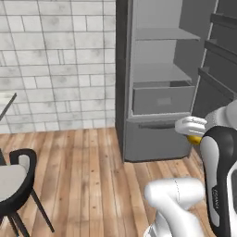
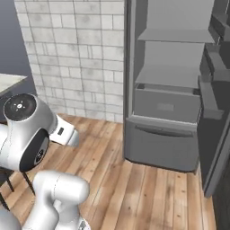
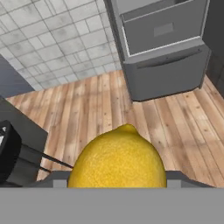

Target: Gather the lemon and lime from the fridge and place them on a tray on the dining counter. Then gather the steak and chicken drumstick from the fridge and place them on the other tray.

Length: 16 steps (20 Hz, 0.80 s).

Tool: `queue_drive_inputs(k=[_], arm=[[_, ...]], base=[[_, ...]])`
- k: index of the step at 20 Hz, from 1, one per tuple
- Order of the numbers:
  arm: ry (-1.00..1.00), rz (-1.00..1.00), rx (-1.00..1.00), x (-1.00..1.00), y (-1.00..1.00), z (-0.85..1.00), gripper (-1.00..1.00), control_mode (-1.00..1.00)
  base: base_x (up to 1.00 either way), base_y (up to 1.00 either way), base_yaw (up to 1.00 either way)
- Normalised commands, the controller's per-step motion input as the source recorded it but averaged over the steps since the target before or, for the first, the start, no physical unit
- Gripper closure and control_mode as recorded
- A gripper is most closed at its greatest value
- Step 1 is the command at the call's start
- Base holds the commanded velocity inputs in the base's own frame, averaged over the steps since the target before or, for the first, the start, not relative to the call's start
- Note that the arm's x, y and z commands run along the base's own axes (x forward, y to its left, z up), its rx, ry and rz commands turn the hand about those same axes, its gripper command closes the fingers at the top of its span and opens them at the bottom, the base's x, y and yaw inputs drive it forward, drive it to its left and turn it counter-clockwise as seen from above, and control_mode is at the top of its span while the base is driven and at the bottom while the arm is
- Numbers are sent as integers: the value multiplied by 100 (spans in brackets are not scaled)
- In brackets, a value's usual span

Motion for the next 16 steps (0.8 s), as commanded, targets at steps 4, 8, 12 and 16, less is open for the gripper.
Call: queue_drive_inputs(k=[4,8,12,16], arm=[[0,0,0,0,0,0,100,100],[0,0,0,0,0,0,100,100],[0,0,0,0,0,0,100,100],[0,0,0,0,0,0,100,100]], base=[[-70,51,39],[-68,47,40],[-67,45,40],[-66,47,39]])
